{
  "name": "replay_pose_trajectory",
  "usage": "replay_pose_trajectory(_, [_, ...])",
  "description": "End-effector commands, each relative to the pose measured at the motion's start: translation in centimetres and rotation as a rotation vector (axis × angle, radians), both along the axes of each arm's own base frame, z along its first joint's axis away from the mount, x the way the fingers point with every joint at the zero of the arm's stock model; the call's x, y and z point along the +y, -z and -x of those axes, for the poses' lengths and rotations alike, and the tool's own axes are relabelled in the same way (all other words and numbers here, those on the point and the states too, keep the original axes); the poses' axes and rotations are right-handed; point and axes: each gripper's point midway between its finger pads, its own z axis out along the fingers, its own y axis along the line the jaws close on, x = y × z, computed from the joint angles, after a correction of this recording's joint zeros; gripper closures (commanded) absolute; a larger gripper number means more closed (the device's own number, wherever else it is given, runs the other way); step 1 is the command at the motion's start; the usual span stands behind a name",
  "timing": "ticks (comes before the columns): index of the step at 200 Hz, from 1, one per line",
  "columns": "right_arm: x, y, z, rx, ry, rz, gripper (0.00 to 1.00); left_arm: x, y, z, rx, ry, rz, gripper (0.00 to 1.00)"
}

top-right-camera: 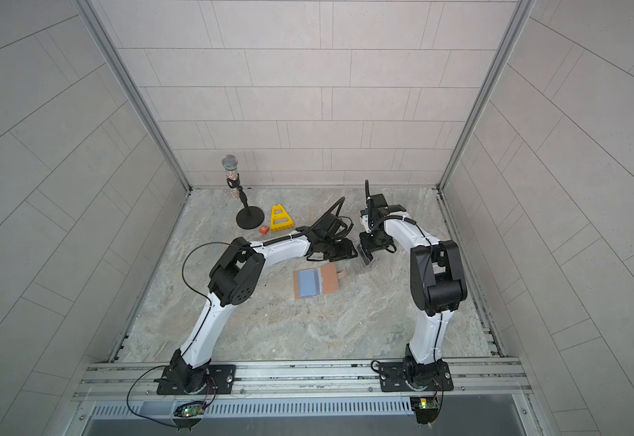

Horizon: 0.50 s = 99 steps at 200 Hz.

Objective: Insert credit cards into a card holder
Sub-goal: Pick up the credit card from the storage box.

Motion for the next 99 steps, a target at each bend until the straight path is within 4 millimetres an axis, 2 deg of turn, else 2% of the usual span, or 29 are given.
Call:
replay_pose_trajectory(1, [-1.6, -1.7, 0.0, -0.029, 0.02, 0.066, 0.67, 3.8, 3.9, 1.9, 0.104, -0.028, -0.162, 0.47])
replay_pose_trajectory(99, [-1.7, -3.0, 0.2, -0.048, 0.022, 0.072, 0.69, 4.0, 3.9, 1.8, 0.105, -0.032, -0.163, 0.47])
